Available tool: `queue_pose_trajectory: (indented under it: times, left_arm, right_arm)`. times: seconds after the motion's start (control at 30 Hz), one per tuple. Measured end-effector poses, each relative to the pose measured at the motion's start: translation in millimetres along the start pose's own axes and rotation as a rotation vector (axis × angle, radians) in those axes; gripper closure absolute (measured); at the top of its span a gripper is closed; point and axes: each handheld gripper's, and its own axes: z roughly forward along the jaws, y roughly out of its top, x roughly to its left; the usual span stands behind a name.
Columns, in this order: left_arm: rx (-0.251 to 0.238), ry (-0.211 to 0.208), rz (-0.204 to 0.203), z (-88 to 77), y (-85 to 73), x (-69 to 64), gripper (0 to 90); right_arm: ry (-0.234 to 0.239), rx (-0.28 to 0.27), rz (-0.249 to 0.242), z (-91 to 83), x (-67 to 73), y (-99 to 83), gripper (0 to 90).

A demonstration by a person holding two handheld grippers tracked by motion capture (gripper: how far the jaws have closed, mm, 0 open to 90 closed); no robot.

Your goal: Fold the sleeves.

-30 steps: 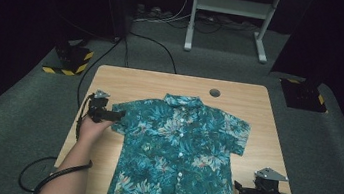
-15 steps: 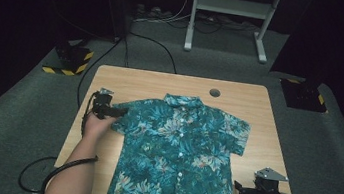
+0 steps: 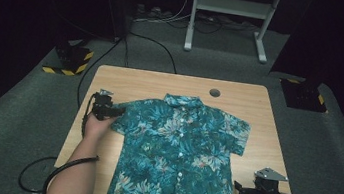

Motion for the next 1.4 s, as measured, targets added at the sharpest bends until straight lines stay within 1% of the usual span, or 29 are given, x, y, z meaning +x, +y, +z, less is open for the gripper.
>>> queue_pose_trajectory:
  times: [0.03,0.1,0.13,0.17,0.23,0.27,0.3,0.33,0.37,0.4,0.43,0.47,0.5,0.53,0.57,0.6,0.63,0.67,0.7,0.73,0.83,0.97,1.03,1.07,1.1,1.17,1.27,1.3,1.4]
  left_arm:
    - [-0.006,0.003,0.003,-0.7,-1.1,0.1,35.7]
    - [-0.015,0.010,0.006,-1.9,-3.1,0.6,43.0]
    - [-0.022,0.012,-0.002,-2.3,-4.1,0.7,43.0]
    - [-0.023,0.018,0.001,-2.6,-4.5,0.0,44.7]
    - [-0.020,0.042,0.031,-2.9,-5.4,-3.4,51.1]
    - [-0.017,0.061,0.048,-3.1,-5.9,-5.2,54.9]
    - [-0.023,0.083,0.054,-3.6,-7.3,-7.6,58.5]
    - [-0.023,0.083,0.054,-3.6,-7.3,-7.6,64.2]
    - [-0.025,0.085,0.062,-3.8,-7.9,-9.0,64.2]
    - [-0.027,0.080,0.072,-3.7,-8.3,-10.5,67.5]
    - [-0.028,0.078,0.076,-3.8,-8.7,-11.8,71.3]
    - [-0.028,0.075,0.080,-4.0,-9.1,-12.9,77.3]
    - [-0.030,0.066,0.082,-4.3,-10.1,-15.1,80.6]
    - [-0.030,0.066,0.082,-4.3,-10.1,-15.1,84.4]
    - [-0.031,0.066,0.079,-4.5,-10.5,-15.8,84.4]
    - [-0.025,0.063,0.046,-5.6,-10.5,-16.1,86.6]
    - [-0.025,0.063,0.046,-5.6,-10.5,-16.1,87.2]
    - [-0.021,0.063,0.031,-6.4,-10.5,-15.9,87.2]
    - [-0.015,0.060,-0.011,-8.1,-9.9,-15.5,87.6]
    - [-0.015,0.060,-0.011,-8.1,-9.9,-15.5,87.7]
    - [-0.055,0.045,-0.044,-15.2,-6.8,-14.7,87.7]
    - [-0.086,0.033,-0.046,-23.8,0.8,-16.6,87.6]
    - [-0.101,0.035,-0.043,-28.0,3.7,-18.2,87.6]
    - [-0.110,0.026,-0.051,-29.7,4.8,-19.2,87.6]
    - [-0.115,0.023,-0.050,-31.7,6.0,-20.3,87.6]
    - [-0.135,0.019,-0.049,-35.2,8.6,-24.0,87.6]
    - [-0.151,0.012,-0.041,-39.5,12.1,-29.6,87.4]
    - [-0.162,0.006,-0.042,-41.3,13.6,-33.2,87.4]
    - [-0.171,-0.003,-0.052,-42.8,14.6,-36.9,87.4]
  right_arm:
    - [0.000,0.000,0.000,0.0,0.0,0.0,0.0]
    - [0.000,0.000,0.000,0.0,0.2,0.0,0.0]
    - [0.000,0.000,0.000,0.0,0.2,0.0,0.0]
    - [0.001,0.000,0.000,0.0,0.2,0.0,0.0]
    - [0.001,0.001,0.000,0.0,0.2,0.1,0.0]
    - [0.001,0.000,-0.001,0.0,0.1,0.0,0.0]
    - [0.001,0.000,-0.001,0.0,0.1,0.0,0.0]
    - [0.001,0.000,-0.001,0.0,0.1,0.0,0.0]
    - [0.001,0.001,0.000,-0.1,0.2,0.0,0.0]
    - [0.001,0.000,-0.002,0.0,0.1,0.0,0.0]
    - [0.001,0.000,-0.001,0.0,0.1,0.0,0.0]
    - [0.001,0.001,0.000,0.0,0.2,0.0,0.0]
    - [0.001,0.000,0.000,-0.1,0.2,0.0,0.0]
    - [0.001,0.000,0.000,-0.1,0.2,0.0,0.0]
    - [0.001,0.000,-0.001,0.0,0.2,0.0,0.0]
    - [0.002,0.001,-0.001,0.0,0.2,0.0,0.0]
    - [0.002,0.001,-0.001,0.0,0.2,0.0,0.0]
    - [0.002,0.001,-0.001,-0.1,0.2,0.0,0.0]
    - [0.002,0.000,-0.002,0.0,0.2,0.0,0.0]
    - [0.002,0.000,-0.002,0.0,0.1,0.0,0.0]
    - [0.002,0.000,-0.002,0.0,0.1,0.0,0.0]
    - [0.002,0.000,-0.002,0.0,0.1,0.0,0.0]
    - [0.002,0.000,-0.002,0.0,0.1,0.0,0.0]
    - [0.002,0.000,-0.002,0.0,0.1,0.0,0.0]
    - [0.002,0.000,-0.001,0.0,0.2,0.0,0.0]
    - [0.002,0.000,-0.001,0.0,0.3,0.0,0.0]
    - [0.002,0.001,-0.002,-0.1,0.3,0.0,0.0]
    - [0.003,0.000,-0.003,0.0,0.2,0.0,0.0]
    - [0.003,0.000,-0.003,0.0,0.3,0.0,0.0]
